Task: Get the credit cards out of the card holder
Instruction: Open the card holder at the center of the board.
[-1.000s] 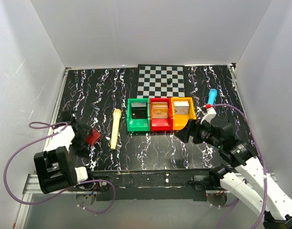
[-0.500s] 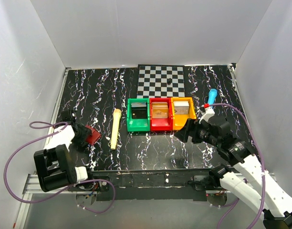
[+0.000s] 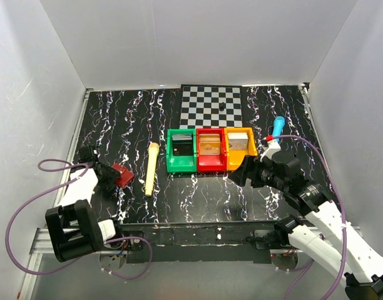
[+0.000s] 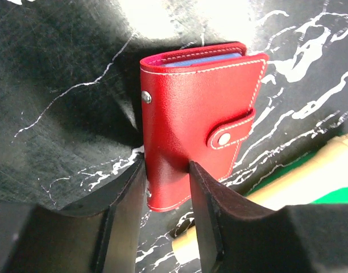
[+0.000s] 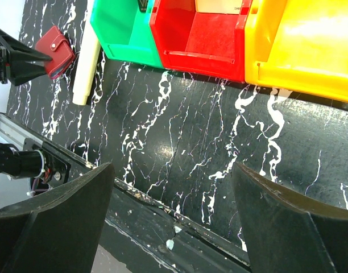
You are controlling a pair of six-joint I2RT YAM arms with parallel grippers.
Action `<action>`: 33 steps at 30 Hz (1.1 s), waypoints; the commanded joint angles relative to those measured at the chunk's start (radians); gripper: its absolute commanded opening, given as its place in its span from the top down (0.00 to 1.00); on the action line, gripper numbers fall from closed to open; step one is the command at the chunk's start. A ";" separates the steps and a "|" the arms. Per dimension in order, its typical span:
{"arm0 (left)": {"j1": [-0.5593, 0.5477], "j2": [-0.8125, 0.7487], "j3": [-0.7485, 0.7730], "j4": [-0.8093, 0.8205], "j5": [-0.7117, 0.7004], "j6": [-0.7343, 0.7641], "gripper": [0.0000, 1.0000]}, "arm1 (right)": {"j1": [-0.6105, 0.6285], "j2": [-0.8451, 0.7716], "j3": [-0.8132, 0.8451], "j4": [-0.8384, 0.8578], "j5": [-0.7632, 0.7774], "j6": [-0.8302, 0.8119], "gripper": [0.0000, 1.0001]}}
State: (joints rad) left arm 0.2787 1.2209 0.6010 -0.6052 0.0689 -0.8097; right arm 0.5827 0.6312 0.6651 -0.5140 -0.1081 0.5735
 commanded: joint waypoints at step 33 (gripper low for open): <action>-0.530 -0.532 0.056 0.128 0.344 -0.015 1.00 | -0.003 -0.007 0.042 -0.015 -0.028 -0.020 0.10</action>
State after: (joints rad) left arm -0.0769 0.7486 0.6533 -0.5503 0.4133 -0.7628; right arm 0.5827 0.6361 0.6716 -0.5362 -0.1081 0.5678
